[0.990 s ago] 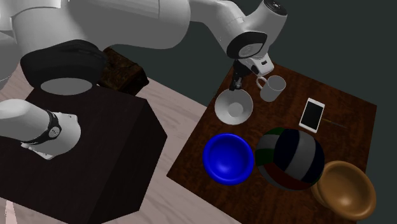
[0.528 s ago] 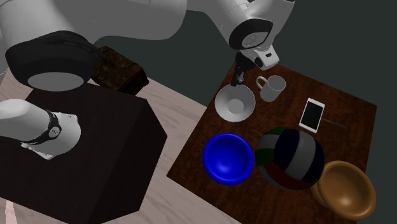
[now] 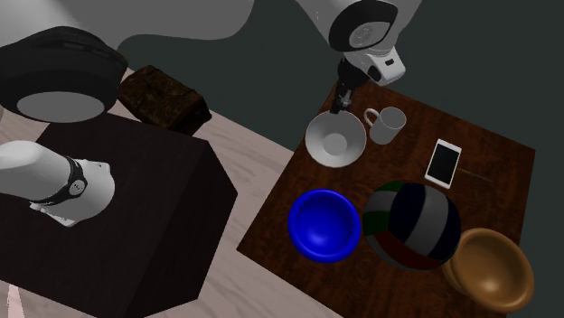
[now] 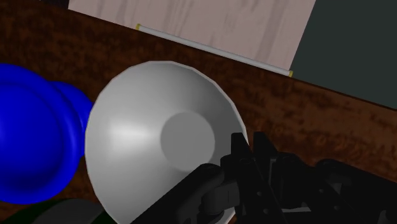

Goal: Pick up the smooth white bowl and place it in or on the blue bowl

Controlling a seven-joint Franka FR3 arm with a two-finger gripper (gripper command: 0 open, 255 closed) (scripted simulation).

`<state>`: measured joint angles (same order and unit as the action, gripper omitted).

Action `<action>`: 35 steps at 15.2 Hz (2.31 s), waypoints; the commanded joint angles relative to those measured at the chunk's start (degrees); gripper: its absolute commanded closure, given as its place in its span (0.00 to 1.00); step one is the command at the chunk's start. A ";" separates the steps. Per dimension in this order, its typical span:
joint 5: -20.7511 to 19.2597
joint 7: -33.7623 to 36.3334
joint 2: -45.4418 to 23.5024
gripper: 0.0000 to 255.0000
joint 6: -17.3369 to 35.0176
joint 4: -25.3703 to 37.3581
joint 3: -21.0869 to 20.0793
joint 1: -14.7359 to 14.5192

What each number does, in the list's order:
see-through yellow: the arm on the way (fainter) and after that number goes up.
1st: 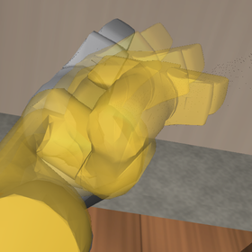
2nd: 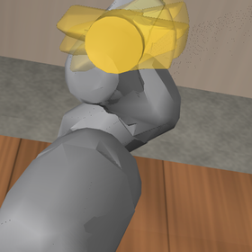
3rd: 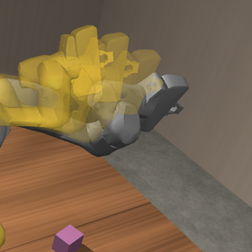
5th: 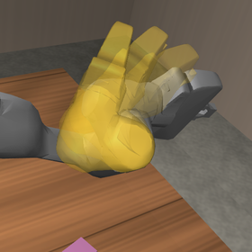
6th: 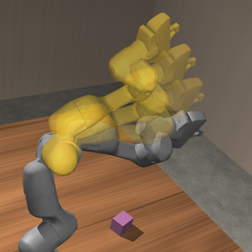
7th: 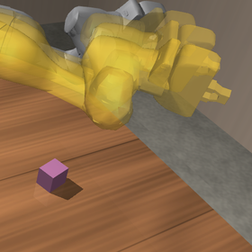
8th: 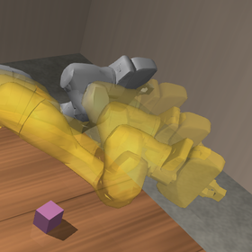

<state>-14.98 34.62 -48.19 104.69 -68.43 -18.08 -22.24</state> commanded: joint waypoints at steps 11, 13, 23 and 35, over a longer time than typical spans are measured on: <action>0.83 -0.63 2.94 1.00 -6.70 3.88 -0.57 -0.21; 1.16 -2.33 5.78 1.00 -5.53 -0.07 -0.53 2.21; 2.64 -12.37 15.70 1.00 -3.02 -11.71 0.79 12.81; 2.52 -16.93 16.83 1.00 1.37 -16.79 2.18 17.14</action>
<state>-12.35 17.61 -31.00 105.52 -85.07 -15.95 -5.05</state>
